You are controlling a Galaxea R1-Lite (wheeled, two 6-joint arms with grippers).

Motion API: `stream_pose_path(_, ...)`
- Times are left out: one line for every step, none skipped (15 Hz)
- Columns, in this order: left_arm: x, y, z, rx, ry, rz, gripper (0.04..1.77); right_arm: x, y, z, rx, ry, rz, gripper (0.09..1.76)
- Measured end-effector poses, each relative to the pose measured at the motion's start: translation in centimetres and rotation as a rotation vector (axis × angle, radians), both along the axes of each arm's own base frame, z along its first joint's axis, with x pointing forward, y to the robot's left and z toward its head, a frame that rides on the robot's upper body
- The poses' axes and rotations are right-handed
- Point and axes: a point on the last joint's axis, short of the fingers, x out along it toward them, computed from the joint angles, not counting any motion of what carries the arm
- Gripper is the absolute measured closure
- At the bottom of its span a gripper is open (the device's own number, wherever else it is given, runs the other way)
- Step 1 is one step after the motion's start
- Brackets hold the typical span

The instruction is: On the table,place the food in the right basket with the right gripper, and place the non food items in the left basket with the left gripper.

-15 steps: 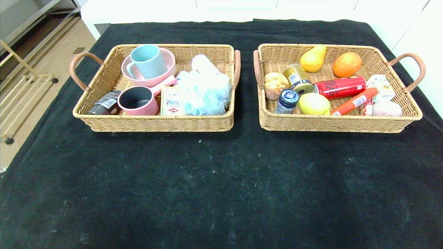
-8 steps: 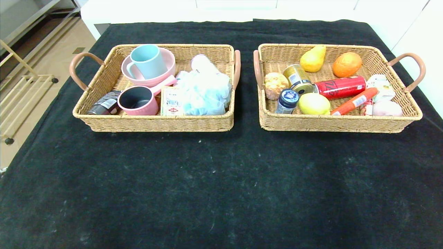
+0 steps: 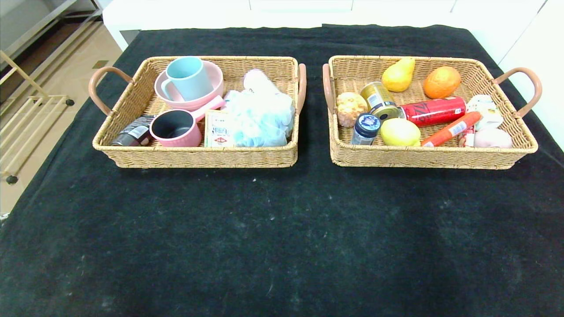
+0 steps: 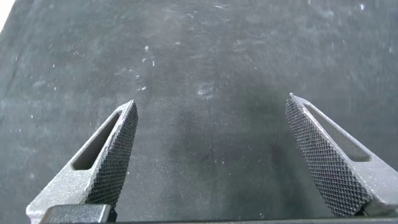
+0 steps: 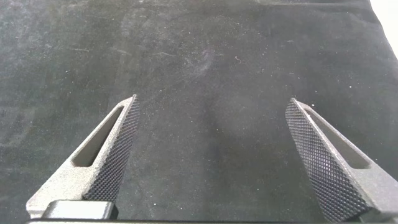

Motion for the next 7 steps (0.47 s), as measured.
stream_pose_path(0.00, 0.00, 0.05, -0.005, -0.005, 0.002, 0.09, 0.00, 0.00, 0.00, 0.000, 0.000, 0.000, 0.14)
stream_pose_path(0.00, 0.01, 0.05, -0.006, -0.005, 0.002, 0.09, 0.00, 0.00, 0.00, 0.000, 0.000, 0.000, 0.14)
stream_pose_path(0.00, 0.01, 0.05, -0.006, -0.005, 0.003, 0.09, 0.00, 0.00, 0.00, 0.000, 0.000, 0.000, 0.14)
stream_pose_path(0.00, 0.01, 0.04, -0.007, -0.004, 0.002, 0.09, 0.00, 0.00, 0.00, 0.000, 0.000, 0.000, 0.14)
stream_pose_path(0.00, 0.01, 0.04, -0.006, -0.004, 0.002, 0.09, 0.00, 0.00, -0.01, 0.000, 0.001, 0.000, 0.14)
stream_pose_path(0.00, 0.01, 0.04, -0.006, -0.004, 0.002, 0.09, 0.00, 0.00, -0.01, 0.000, 0.001, 0.000, 0.14)
stream_pose_path(0.00, 0.01, 0.04, -0.006, -0.004, 0.003, 0.09, 0.00, 0.00, -0.02, 0.000, 0.002, 0.000, 0.14)
